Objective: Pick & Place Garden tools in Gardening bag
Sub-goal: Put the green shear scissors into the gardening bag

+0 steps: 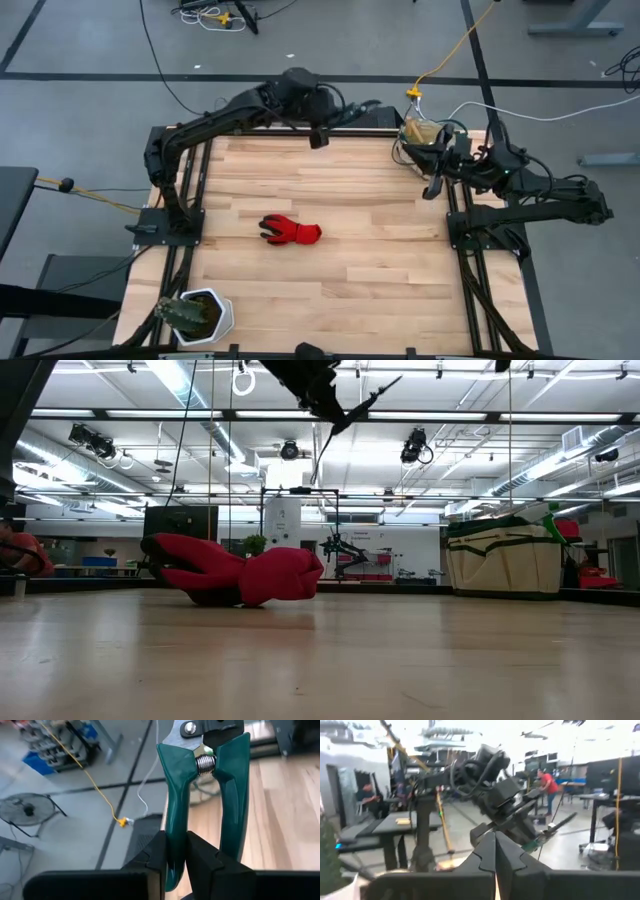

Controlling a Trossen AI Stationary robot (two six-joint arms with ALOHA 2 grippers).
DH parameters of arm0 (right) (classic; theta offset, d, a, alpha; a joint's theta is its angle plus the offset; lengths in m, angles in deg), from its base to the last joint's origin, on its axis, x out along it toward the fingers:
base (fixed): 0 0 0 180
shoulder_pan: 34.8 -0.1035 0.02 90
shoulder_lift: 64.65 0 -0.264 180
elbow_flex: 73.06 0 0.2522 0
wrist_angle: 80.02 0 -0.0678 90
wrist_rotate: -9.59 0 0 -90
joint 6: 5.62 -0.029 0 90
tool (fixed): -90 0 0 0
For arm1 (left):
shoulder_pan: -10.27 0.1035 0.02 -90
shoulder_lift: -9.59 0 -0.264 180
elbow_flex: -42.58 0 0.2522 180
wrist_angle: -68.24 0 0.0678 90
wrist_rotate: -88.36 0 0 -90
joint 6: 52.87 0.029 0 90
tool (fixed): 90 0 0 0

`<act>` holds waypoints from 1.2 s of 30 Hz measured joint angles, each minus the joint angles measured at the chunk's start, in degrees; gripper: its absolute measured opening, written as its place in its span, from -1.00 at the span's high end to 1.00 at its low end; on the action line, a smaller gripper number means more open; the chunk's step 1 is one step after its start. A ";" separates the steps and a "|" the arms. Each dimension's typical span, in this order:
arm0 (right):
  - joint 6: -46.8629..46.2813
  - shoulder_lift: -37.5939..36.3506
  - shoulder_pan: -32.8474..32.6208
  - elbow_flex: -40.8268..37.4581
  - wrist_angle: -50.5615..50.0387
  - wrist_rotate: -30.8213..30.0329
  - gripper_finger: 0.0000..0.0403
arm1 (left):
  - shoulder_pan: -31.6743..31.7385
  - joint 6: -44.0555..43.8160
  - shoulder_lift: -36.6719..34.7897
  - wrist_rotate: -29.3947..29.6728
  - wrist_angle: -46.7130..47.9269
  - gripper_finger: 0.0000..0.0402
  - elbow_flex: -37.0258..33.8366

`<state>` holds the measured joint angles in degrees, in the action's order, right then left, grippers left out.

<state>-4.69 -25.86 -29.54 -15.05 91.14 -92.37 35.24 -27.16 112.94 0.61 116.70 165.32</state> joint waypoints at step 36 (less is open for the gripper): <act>27.55 16.09 -0.01 30.03 -26.80 -4.03 1.00 | 0.00 -12.75 -0.07 -8.99 -3.00 0.73 6.95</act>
<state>22.86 -9.77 -29.55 14.98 64.34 -96.40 35.24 -39.91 112.88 -8.38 113.70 172.28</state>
